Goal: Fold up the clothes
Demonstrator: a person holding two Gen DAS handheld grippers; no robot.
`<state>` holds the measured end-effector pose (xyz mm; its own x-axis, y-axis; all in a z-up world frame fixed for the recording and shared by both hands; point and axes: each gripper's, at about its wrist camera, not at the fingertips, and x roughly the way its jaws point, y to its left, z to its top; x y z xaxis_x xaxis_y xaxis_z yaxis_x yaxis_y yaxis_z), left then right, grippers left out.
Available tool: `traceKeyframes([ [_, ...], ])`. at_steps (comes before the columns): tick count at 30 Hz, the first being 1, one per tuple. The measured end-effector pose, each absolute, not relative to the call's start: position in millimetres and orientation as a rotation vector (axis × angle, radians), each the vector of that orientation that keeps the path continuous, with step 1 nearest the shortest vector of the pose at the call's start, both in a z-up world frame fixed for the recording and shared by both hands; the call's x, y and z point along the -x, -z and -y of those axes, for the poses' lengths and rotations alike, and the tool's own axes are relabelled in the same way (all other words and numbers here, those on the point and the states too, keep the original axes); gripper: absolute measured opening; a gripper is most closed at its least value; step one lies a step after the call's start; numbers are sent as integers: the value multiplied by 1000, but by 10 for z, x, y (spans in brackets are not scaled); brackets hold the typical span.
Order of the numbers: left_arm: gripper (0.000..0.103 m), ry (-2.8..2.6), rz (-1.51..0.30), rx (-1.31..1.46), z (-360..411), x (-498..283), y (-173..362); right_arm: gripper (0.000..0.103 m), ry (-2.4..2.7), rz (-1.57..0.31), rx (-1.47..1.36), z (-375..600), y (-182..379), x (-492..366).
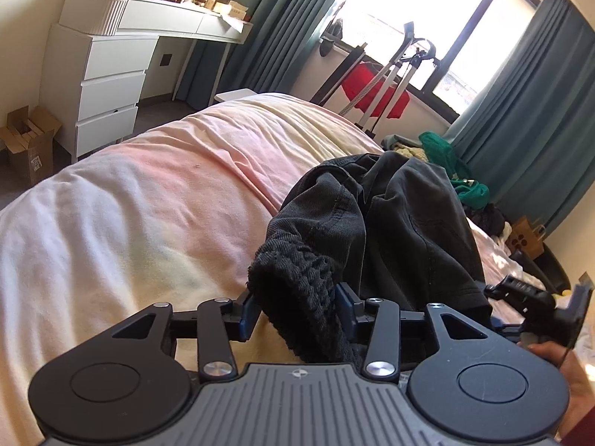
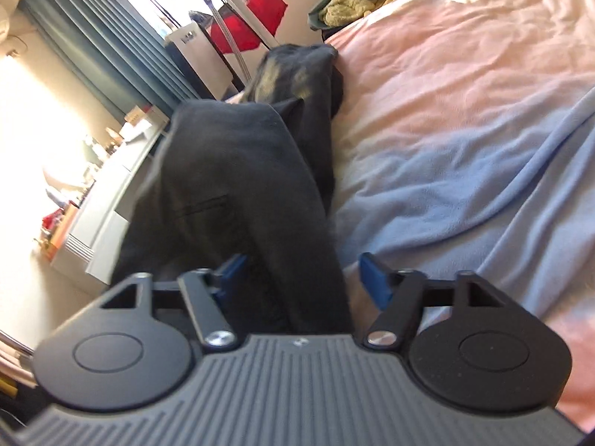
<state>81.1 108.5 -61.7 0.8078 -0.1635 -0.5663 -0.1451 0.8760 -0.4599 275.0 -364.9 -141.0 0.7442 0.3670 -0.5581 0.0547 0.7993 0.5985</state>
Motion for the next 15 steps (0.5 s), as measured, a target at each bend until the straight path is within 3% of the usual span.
traceKeyframes([
  [1, 46, 10, -638, 527, -1095, -841, 632, 56, -202, -713, -634, 3646, 1449, -2774],
  [3, 47, 4, -638, 552, -1114, -908, 657, 29, -244, -701, -627, 3633, 1470, -2791],
  [5, 48, -3, -634, 550, -1122, -961, 662, 20, -264, -681, -595, 3597, 1405, -2770],
  [15, 48, 1, -626, 568, -1157, -924, 620, 5, -143, -401, -675, 3818, 799, -2001],
])
